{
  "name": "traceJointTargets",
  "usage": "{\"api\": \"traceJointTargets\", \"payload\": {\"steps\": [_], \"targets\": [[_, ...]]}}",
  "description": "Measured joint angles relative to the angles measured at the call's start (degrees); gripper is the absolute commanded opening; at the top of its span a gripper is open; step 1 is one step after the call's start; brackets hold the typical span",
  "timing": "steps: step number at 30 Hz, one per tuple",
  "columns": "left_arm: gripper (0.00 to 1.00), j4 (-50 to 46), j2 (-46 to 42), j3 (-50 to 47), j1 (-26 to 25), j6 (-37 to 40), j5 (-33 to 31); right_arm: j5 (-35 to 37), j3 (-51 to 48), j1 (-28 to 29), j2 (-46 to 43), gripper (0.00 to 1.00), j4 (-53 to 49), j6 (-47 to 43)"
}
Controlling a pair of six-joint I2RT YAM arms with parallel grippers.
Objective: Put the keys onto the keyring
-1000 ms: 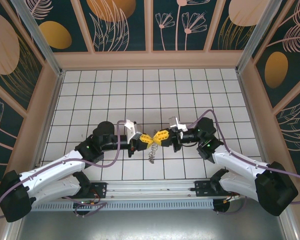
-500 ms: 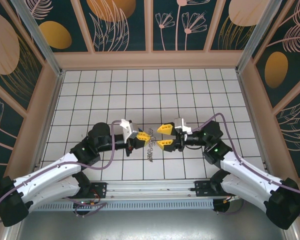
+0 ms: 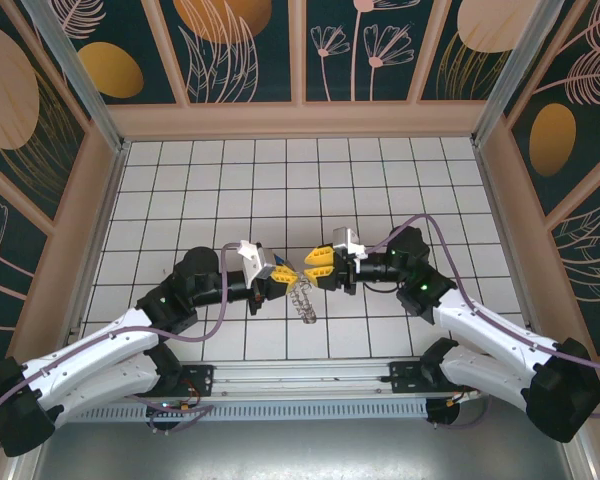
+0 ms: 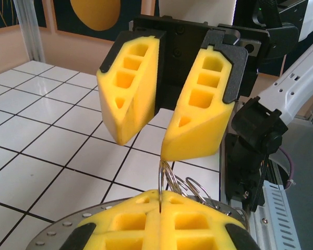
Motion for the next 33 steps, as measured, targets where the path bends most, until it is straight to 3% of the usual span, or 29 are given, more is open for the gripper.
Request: {"api": "traceJointTargets", "payload": {"steps": [16,23,30,33], "targets": [[0.00,-1.31,0.00,0.00,-0.20,-0.02,0.04,-1.84,0.87,1.77,2.05,0.19,-3.54,-2.62],[0.00,-2.03,0.00,0.00,-0.15,0.00,-0.07,-2.25,1.25,2.38,2.60,0.00,-4.72,-3.82],[0.00,-2.45,-0.02,0.02,-0.15,0.00,-0.90,-1.49,2.47,2.78,2.71,0.00,-7.63,-5.51],[0.05,-3.50,-0.35,0.02,-0.20,0.00,-1.46,-0.50,4.24,3.61,3.52,0.00,-10.80,-7.54]]}}
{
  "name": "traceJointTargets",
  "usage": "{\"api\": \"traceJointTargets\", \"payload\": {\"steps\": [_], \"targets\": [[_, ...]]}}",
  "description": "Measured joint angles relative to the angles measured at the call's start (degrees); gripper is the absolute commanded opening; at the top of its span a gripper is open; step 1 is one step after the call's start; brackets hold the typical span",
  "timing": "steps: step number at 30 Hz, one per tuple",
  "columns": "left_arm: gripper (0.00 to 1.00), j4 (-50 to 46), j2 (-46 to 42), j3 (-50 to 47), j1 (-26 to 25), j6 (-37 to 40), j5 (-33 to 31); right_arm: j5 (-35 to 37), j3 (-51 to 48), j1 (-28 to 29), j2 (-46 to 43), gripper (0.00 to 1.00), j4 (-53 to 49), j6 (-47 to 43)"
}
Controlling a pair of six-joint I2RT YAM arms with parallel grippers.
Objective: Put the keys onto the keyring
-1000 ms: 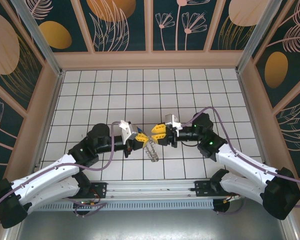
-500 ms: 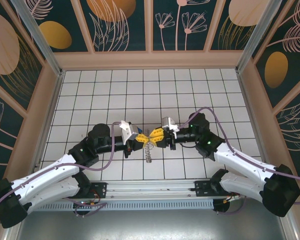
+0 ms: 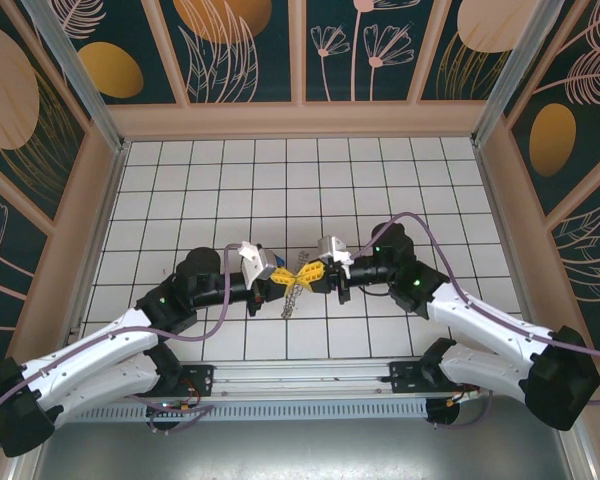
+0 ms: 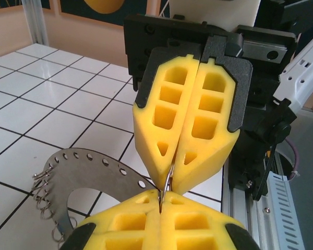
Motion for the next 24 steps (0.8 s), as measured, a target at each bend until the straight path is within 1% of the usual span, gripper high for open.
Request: {"api": "traceJointTargets", "payload": {"steps": [3,8,16,17,18,19,22,24], "targets": [[0.08,-1.79,-0.48,0.00,0.00,0.04,-0.98,0.92,2.23,0.92,1.66,0.00,-3.63,-2.45],[0.00,-4.24,-0.68,0.00,0.00,0.33,-2.01,1.68,3.43,1.51,3.26,0.00,-6.58,-4.76],[0.00,-5.03,-1.97,0.00,-0.22,0.37,-1.86,0.85,3.82,1.88,3.37,0.00,-6.71,-5.77],[0.00,-5.09,-1.97,0.00,-0.24,0.37,-1.86,0.83,3.82,1.88,3.37,0.02,-6.71,-5.79],[0.00,-5.11,-2.05,0.00,-0.31,0.37,-1.95,0.83,3.82,1.88,3.37,0.09,-6.69,-5.77],[0.00,-5.14,-2.25,-0.02,-0.33,0.35,-2.14,0.83,3.85,1.88,3.43,0.14,-6.60,-5.79],[0.00,-5.18,-3.61,-0.15,-0.68,-0.13,-3.23,0.85,4.24,2.32,4.00,0.26,-5.18,-5.73],[0.00,-4.98,-5.05,-0.66,-0.90,-0.96,-3.93,1.20,4.72,2.56,4.39,0.30,-4.00,-5.42]]}}
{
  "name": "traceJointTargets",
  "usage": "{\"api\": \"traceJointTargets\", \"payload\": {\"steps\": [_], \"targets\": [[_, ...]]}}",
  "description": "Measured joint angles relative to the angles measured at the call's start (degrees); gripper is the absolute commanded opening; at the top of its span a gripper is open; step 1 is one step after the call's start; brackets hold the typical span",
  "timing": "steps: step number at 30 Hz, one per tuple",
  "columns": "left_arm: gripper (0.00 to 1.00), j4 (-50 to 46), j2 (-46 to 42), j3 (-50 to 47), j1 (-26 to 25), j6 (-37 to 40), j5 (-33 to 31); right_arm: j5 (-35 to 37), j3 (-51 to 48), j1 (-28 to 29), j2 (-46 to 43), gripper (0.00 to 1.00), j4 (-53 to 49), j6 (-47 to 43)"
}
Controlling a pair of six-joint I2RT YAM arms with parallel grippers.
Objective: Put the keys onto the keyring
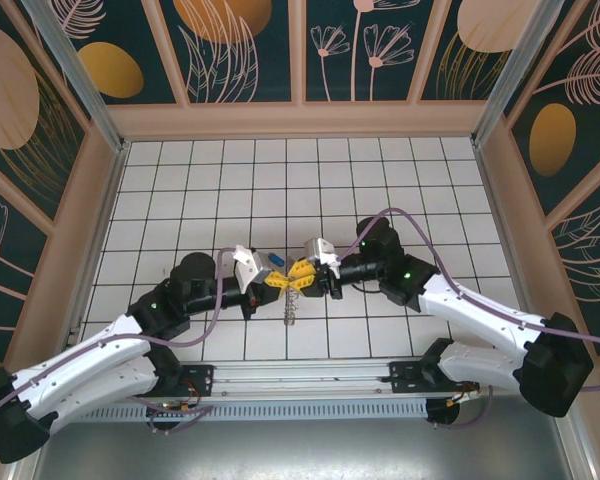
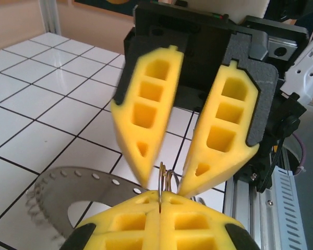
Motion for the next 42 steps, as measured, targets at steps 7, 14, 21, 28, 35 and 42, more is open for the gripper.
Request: {"api": "traceJointTargets", "payload": {"steps": [7,14,21,28,35,42], "targets": [[0.00,-0.09,-3.80,-1.40,-0.52,-2.38,-3.93,3.10,0.26,0.35,0.48,0.41,2.29,1.40],[0.00,-0.79,-6.05,-1.40,-0.57,-4.76,-11.10,9.53,-1.64,0.00,-2.67,0.46,2.51,4.20],[0.00,-2.27,-10.29,-3.72,-0.57,-8.28,-21.35,12.81,-3.37,-6.73,-0.55,0.56,3.19,10.62],[0.00,-4.50,-15.76,-7.43,-0.57,-11.72,-29.24,18.03,3.30,-7.98,17.20,0.56,0.94,12.39],[0.00,-5.73,-21.90,-8.26,-0.57,-14.47,-34.36,20.06,11.06,-7.26,33.99,0.55,0.24,12.55],[0.00,-6.21,-24.06,-11.23,-0.57,-17.49,-37.09,23.02,19.37,-4.11,43.80,0.49,-2.03,12.26]]}}
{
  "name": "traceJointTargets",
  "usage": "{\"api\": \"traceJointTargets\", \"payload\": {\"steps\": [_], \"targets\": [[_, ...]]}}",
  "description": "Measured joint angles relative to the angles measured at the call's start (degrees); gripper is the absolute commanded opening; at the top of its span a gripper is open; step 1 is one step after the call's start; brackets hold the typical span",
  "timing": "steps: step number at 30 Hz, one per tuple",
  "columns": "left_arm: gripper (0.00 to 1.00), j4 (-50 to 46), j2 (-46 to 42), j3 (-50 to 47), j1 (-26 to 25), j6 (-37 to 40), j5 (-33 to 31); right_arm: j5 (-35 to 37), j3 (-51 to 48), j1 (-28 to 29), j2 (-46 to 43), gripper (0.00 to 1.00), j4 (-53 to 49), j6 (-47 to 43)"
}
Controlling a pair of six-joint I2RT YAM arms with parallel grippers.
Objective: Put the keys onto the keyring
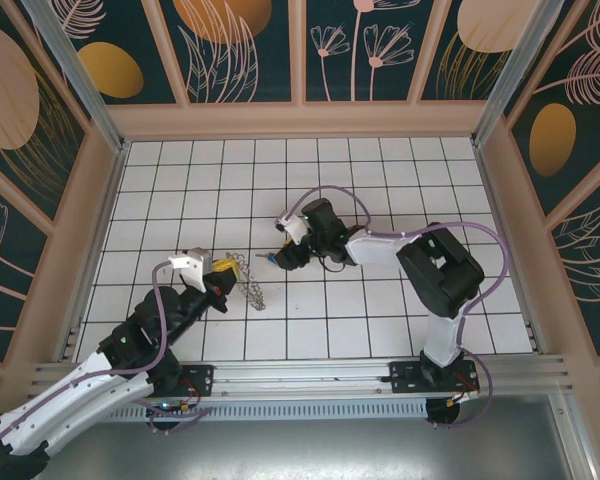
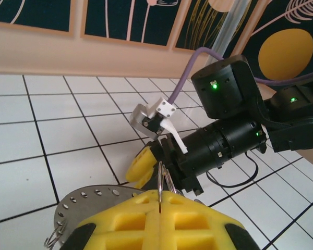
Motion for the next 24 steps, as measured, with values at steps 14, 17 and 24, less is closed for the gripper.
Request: {"api": "traceJointTargets", "payload": {"steps": [14,17,24], "targets": [[0.00,-0.96,-2.19,-1.86,0.00,-4.52,-5.77,18.71,8.50,9.79,6.93,0.34,-7.23,4.13],[0.00,-0.98,-2.25,-1.88,0.00,-4.76,-5.79,20.20,9.07,9.79,7.67,0.29,-7.56,4.57],[0.00,-1.18,-3.37,-1.90,0.00,-5.22,-5.90,22.73,9.75,9.75,8.22,0.01,-7.56,4.55]]}}
